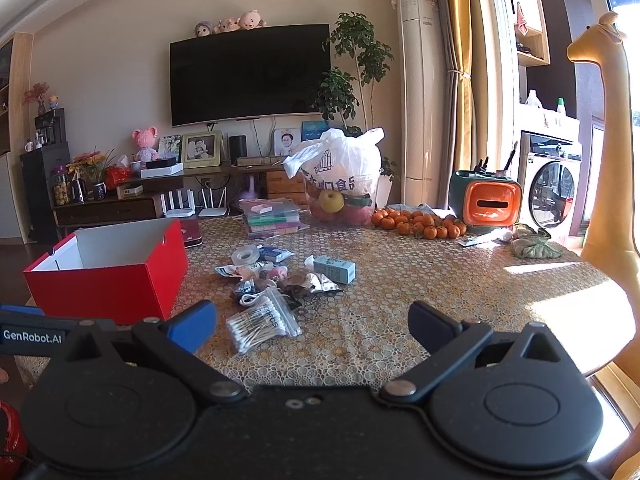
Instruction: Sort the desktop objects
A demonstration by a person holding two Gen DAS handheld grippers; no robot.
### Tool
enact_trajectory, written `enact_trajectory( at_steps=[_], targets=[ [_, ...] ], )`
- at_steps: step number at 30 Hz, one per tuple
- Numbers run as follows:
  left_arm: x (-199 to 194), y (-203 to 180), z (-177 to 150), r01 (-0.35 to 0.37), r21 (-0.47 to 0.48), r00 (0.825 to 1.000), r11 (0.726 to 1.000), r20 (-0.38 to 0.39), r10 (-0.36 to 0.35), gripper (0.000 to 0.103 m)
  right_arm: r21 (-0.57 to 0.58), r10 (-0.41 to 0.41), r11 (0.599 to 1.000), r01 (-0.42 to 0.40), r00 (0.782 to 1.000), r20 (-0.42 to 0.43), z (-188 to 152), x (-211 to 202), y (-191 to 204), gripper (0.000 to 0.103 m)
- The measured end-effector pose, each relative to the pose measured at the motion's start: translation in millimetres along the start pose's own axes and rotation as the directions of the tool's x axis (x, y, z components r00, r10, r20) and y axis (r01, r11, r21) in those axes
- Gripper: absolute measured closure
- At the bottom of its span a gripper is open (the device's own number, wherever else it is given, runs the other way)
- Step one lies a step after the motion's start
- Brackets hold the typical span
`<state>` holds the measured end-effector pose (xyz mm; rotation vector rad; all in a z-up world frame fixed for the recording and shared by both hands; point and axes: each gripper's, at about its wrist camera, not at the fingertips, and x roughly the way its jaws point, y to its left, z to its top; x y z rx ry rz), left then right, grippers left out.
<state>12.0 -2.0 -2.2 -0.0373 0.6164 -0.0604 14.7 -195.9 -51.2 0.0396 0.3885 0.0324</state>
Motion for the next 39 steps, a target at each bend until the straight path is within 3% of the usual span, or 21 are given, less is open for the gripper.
enact_trajectory(
  at_steps=[18,28,39],
  targets=[
    [48.3,-11.2,8.6,0.041,0.081,0.999,0.996,-0.029,-0.039,0.0,-0.028,0.048,0.998,-0.048,0.999,0.011,4.6,43.2,-8.5,0.008],
    [81.5,-24.4,21.5,0.137,0.134,0.991,0.982,-0.019,-0.135,0.0,-0.074,0.034,0.997,-0.035,0.999,-0.016,9.4,77.8,-11.6,0.008],
    [120.0,-40.5,24.4,0.183,0.168,0.983,0.969,-0.042,-0.179,0.0,-0.079,0.024,0.996,-0.029,0.998,-0.058,14.9,124.9,-21.8,0.012]
  ],
)
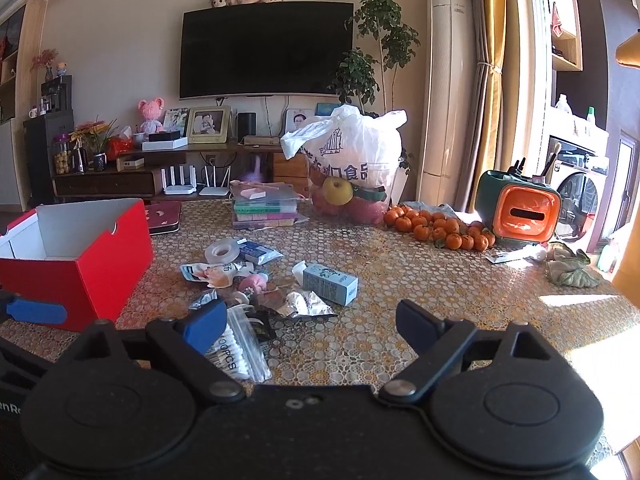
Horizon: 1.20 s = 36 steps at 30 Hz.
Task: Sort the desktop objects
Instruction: 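Move the left tool to the cotton swab bag while the right tool reaches the silver foil bag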
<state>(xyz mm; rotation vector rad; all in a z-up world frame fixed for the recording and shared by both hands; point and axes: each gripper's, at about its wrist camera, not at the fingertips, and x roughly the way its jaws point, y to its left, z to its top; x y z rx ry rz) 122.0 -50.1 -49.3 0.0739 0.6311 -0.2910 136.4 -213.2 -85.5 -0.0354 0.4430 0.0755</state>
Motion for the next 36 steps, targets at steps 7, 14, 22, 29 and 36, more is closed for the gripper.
enact_trajectory(
  at_steps=[7,14,22,29,36],
  targets=[
    [18.8,-4.4,0.0,0.013,0.008,1.0,1.0,0.004,-0.013,0.001,-0.003,-0.001,1.0,0.001,1.0,-0.028,-3.2,24.9,-0.2,0.012],
    [38.7,-5.9,-0.2,0.024,0.017,1.0,1.0,0.003,-0.024,0.001,-0.023,0.006,1.0,-0.007,0.999,-0.045,-1.7,50.5,1.1,0.013],
    [62.4,-8.1,-1.5,0.019,0.018,1.0,1.0,-0.018,-0.019,0.001,-0.049,0.021,0.999,-0.024,0.998,-0.057,2.7,85.3,5.1,0.014],
    [78.8,-8.0,-2.3,0.026,-0.004,0.999,1.0,-0.033,-0.026,0.001,-0.059,0.027,0.998,-0.032,0.996,-0.084,4.1,119.4,5.8,0.018],
    [92.4,-9.2,-3.8,0.019,-0.006,0.999,1.0,-0.046,-0.019,0.005,-0.08,0.027,0.996,-0.036,0.993,-0.115,0.8,147.9,8.5,0.022]
  ],
)
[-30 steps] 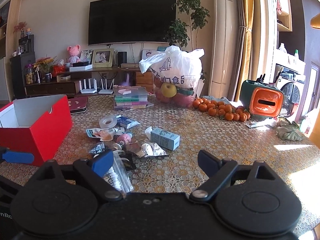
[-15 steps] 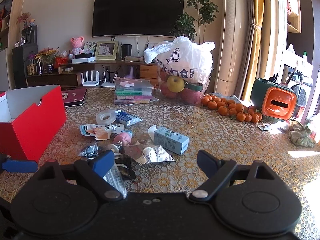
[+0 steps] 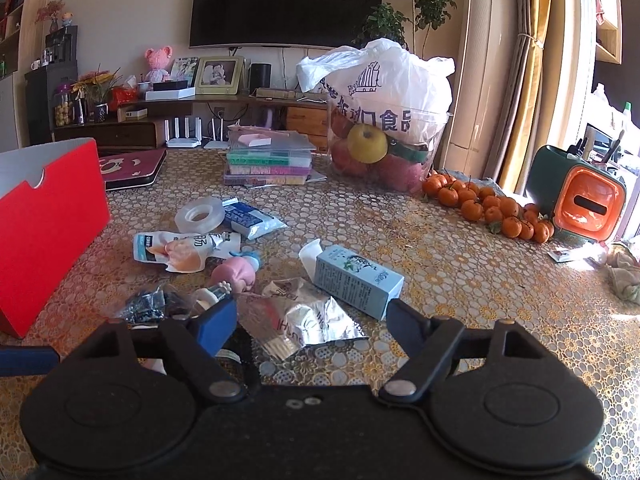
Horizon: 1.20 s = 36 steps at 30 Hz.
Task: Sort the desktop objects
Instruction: 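Move the left tool to the cotton swab bag while the right tool reaches the silver foil bag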
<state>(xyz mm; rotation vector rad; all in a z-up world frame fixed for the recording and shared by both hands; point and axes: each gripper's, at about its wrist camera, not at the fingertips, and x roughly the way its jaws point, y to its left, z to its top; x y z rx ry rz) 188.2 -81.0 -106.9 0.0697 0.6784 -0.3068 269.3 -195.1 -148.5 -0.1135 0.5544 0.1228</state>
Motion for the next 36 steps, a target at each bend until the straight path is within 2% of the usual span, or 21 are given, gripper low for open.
enact_trajectory(
  at_steps=[13,18,21,23,27,36],
  targets=[
    [12.8,-1.9,-0.7,-0.001,0.019,1.0,1.0,0.005,0.001,0.013,-0.015,0.01,1.0,-0.01,1.0,-0.026,-1.1,31.2,-1.0,0.024],
    [18.9,-3.1,-1.2,0.019,0.019,1.0,1.0,-0.01,-0.019,0.02,0.009,0.031,0.999,-0.03,0.999,-0.036,-4.4,36.3,0.3,0.031],
    [20.7,-2.3,-1.8,0.023,0.011,1.0,1.0,-0.014,-0.023,0.02,0.014,0.04,0.999,-0.04,0.999,-0.031,-6.0,36.4,1.1,0.033],
    [21.8,-2.3,-2.5,0.029,0.009,0.999,1.0,-0.017,-0.029,0.021,0.02,0.052,0.998,-0.052,0.998,-0.029,-5.9,36.3,0.7,0.04],
    [23.6,-2.9,-3.1,0.041,0.005,0.999,0.999,-0.019,-0.041,0.025,0.018,0.053,0.998,-0.052,0.998,-0.018,-7.1,35.7,2.9,0.042],
    [26.1,-4.0,-2.7,0.065,0.0,0.998,0.998,-0.021,-0.065,0.036,-0.012,0.047,0.999,-0.047,0.999,-0.009,-6.4,33.1,6.1,0.052]
  ],
)
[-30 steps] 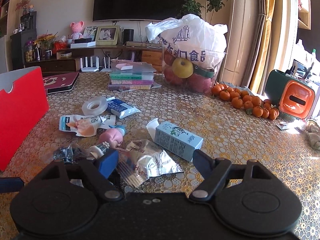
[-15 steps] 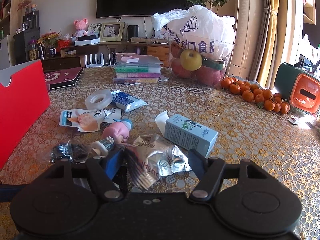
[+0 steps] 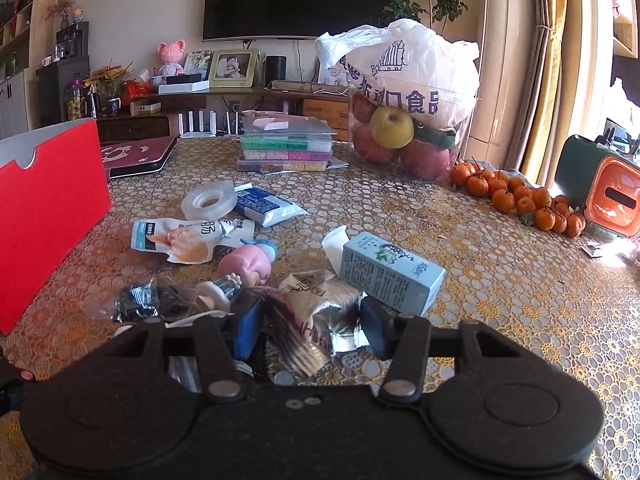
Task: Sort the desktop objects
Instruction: 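Close the left gripper on the swab bag while the right gripper closes on the foil bag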
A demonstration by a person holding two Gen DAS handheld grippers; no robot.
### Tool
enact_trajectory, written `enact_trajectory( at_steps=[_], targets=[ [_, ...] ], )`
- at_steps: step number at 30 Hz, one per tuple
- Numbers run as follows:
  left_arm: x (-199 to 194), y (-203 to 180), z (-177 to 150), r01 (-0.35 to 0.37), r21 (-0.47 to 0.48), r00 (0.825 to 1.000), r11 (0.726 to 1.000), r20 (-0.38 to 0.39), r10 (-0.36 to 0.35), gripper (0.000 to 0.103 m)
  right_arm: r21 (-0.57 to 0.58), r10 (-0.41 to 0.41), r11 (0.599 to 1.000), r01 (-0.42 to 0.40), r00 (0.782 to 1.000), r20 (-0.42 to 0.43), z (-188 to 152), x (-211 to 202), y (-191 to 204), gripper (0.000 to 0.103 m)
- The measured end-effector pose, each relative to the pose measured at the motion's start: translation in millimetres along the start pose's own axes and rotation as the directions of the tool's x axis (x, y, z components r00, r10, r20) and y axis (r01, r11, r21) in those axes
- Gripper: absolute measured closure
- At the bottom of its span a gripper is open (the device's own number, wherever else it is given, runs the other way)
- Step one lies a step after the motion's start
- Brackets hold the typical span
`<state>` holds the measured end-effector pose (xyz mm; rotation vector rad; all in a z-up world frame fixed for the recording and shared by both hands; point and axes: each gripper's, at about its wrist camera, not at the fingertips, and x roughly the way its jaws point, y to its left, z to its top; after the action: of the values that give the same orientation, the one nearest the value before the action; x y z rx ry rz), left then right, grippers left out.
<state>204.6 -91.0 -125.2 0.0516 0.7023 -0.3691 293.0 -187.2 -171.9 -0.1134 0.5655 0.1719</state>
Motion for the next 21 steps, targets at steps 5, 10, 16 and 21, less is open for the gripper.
enact_trajectory(
  at_steps=[5,10,16,21],
  targets=[
    [-0.2,-0.9,1.0,0.011,-0.01,1.0,1.0,-0.004,-0.011,0.043,0.002,0.004,1.0,-0.004,1.0,0.003,0.6,-3.5,-1.8,0.06],
    [-1.5,-0.6,1.1,0.025,-0.02,1.0,0.999,-0.004,-0.025,0.053,-0.004,0.0,1.0,0.0,1.0,0.012,-0.4,-8.4,-2.7,0.065],
    [-3.1,3.9,2.0,0.054,-0.067,0.998,0.996,-0.008,-0.055,0.069,-0.003,-0.016,1.0,0.016,1.0,0.017,0.7,-13.6,-5.0,0.067],
    [-6.7,4.8,3.2,0.064,-0.083,0.998,0.995,-0.007,-0.065,0.076,-0.004,-0.025,1.0,0.026,0.999,0.028,3.8,-20.4,-6.7,0.069]
  ],
)
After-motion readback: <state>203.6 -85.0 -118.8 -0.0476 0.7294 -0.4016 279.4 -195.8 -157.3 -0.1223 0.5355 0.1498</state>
